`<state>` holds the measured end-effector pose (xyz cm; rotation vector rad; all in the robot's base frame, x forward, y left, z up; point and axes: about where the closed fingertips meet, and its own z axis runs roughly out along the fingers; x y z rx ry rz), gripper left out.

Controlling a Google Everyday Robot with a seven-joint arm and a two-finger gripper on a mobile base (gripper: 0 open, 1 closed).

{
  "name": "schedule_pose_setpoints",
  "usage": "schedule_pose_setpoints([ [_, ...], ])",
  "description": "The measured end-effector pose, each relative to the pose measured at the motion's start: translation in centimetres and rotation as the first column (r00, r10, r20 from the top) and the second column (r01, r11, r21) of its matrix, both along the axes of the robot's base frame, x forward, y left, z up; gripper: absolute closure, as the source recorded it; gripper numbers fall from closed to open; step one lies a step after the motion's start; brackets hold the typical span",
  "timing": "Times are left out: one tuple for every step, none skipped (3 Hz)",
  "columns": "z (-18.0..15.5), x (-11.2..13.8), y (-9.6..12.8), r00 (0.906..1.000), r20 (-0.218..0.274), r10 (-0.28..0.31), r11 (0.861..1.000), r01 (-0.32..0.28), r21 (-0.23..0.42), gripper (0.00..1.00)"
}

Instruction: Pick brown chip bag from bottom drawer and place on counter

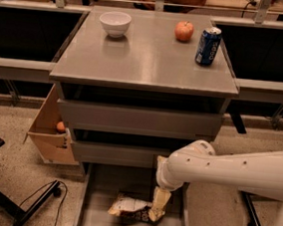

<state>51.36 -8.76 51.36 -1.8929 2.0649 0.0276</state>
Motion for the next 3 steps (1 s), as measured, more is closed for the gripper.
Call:
schedule_pose_setpoints([
  [-7.4,3.5,-0.8,0.9997,0.017,0.018,0.999,-0.017,-0.027,0.0],
  [-14.4,5.6,-1.6,0.9998,-0.001,0.021,0.999,-0.021,-0.03,0.0],
  [-17.8,3.8,-1.6,0.9981,-0.059,0.017,0.999,-0.019,-0.031,0.0],
])
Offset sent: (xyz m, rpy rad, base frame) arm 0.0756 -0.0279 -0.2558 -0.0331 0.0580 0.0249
